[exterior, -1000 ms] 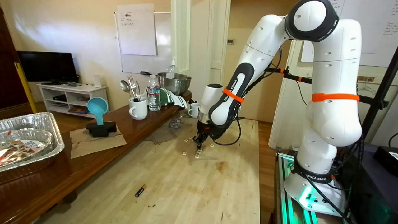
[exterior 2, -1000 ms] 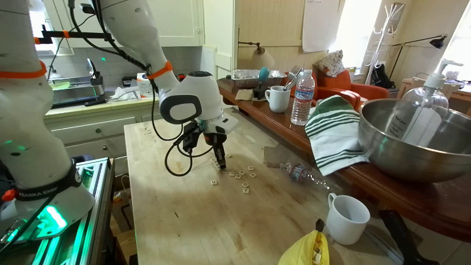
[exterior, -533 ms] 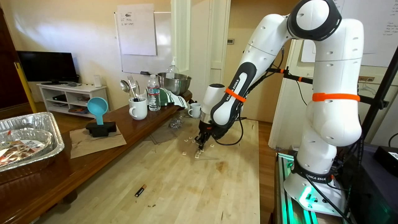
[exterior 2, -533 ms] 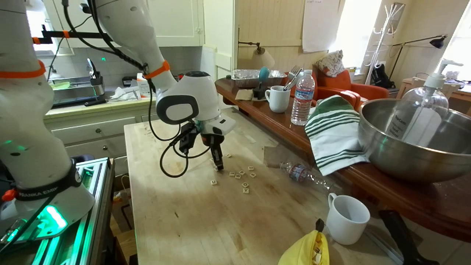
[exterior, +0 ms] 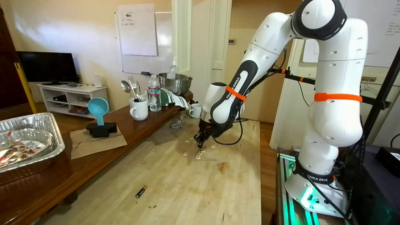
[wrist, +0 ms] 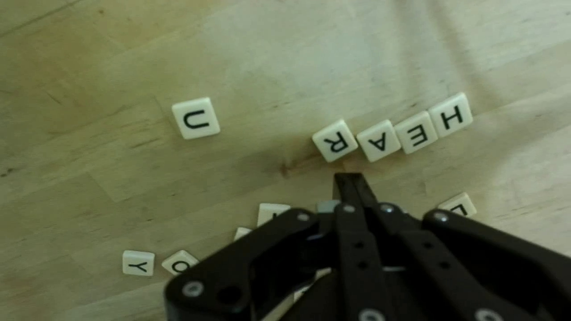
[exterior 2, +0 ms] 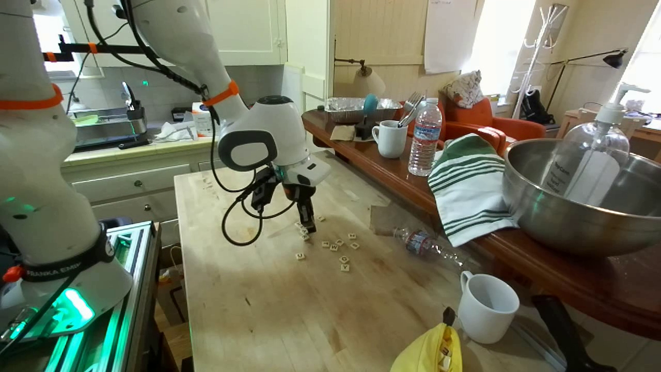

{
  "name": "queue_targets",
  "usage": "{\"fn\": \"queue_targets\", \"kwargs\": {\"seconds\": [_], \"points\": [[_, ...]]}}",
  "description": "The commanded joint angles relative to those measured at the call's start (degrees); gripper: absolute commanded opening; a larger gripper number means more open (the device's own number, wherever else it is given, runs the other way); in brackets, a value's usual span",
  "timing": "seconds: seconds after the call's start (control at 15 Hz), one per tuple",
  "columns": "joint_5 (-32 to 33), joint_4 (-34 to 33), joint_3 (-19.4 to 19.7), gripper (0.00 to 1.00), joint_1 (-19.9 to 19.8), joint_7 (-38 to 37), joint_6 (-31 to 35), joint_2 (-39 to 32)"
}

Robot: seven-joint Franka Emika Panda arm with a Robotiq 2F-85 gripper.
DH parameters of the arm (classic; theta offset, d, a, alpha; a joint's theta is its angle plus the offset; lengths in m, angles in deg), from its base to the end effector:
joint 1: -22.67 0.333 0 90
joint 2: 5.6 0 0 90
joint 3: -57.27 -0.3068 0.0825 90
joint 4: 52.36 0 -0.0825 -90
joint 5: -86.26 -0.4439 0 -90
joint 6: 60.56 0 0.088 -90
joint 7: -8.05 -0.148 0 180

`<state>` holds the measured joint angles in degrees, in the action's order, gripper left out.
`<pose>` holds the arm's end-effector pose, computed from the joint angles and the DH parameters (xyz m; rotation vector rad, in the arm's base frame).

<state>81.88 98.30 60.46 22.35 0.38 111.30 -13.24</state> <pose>0.4822 -0.0360 0.1210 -3.0710 0.4142 -0.3680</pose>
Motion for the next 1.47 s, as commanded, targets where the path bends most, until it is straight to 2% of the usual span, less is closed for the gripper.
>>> {"fn": "queue_targets", "kwargs": {"seconds": [0.0,0.4,0.87,1.4], "points": [[1.17,0.08,1.50,0.00,-0.57,-1.01,0.92,0.30],[3.96,-2.39,4.91,0.00,-0.97,-0.96,2.09,-2.24],[3.47,-4.91,4.75,0.00,-0.67,-0.19,4.58,-5.75],[3.43,-5.36,3.87,0.00,-0.25,1.30,3.95,-7.41]]}}
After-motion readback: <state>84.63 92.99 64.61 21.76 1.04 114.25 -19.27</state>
